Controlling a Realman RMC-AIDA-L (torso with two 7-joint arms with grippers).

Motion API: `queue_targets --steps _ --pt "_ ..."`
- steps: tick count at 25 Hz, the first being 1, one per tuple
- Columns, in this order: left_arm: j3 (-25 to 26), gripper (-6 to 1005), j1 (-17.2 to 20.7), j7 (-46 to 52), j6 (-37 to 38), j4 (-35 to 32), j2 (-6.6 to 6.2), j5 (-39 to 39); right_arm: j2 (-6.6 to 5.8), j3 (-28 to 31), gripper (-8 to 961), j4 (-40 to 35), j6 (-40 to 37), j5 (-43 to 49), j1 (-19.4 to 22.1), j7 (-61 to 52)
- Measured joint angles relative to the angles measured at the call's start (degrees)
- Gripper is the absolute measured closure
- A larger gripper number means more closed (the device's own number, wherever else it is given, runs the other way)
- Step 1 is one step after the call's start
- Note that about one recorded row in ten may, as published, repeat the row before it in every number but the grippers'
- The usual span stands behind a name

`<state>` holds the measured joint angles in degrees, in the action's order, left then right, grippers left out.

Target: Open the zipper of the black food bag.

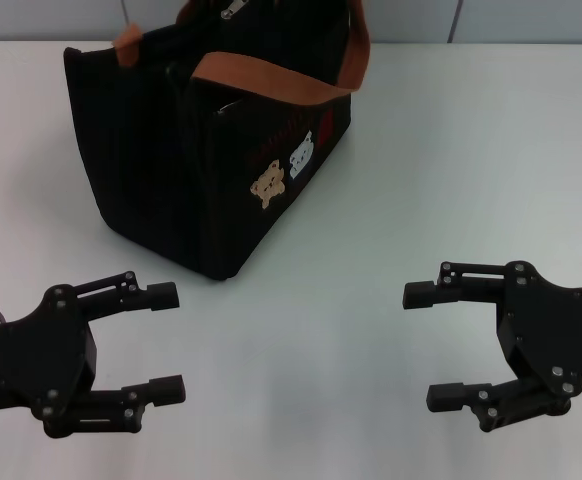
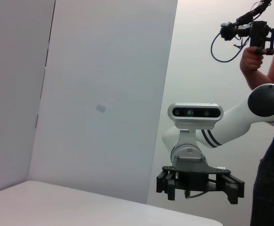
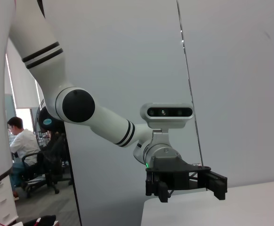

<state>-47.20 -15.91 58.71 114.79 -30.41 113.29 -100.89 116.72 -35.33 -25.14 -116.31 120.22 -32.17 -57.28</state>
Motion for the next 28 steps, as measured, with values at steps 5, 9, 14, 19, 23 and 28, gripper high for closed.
queue_targets --steps 5,9,14,19,23,28 --pt "0.00 164 -0.17 0.00 0.05 0.00 0.09 0.13 0.00 0.00 108 0.00 -0.26 -0.07 -0.25 -0.88" --pt "0.05 164 -0.59 0.00 0.08 0.16 0.18 0.24 0.01 0.01 108 0.00 -0.18 -0.12 -0.35 -0.90" --pt "0.09 164 -0.79 0.51 0.09 -0.02 0.55 0.26 0.12 0.09 108 0.00 -0.28 -0.68 -0.34 -0.90" --pt "0.10 164 -0.83 0.36 0.09 -0.02 0.67 0.26 0.15 0.10 108 0.00 -0.32 -1.02 -0.12 -0.94" --pt "0.17 164 -0.91 0.53 0.09 -0.01 0.75 0.26 0.17 0.17 108 0.00 -0.33 -1.08 -0.03 -1.04" --pt "0.48 164 -0.81 0.56 0.08 0.05 0.78 0.26 0.35 0.25 108 0.00 -0.33 -1.08 0.07 -1.24"
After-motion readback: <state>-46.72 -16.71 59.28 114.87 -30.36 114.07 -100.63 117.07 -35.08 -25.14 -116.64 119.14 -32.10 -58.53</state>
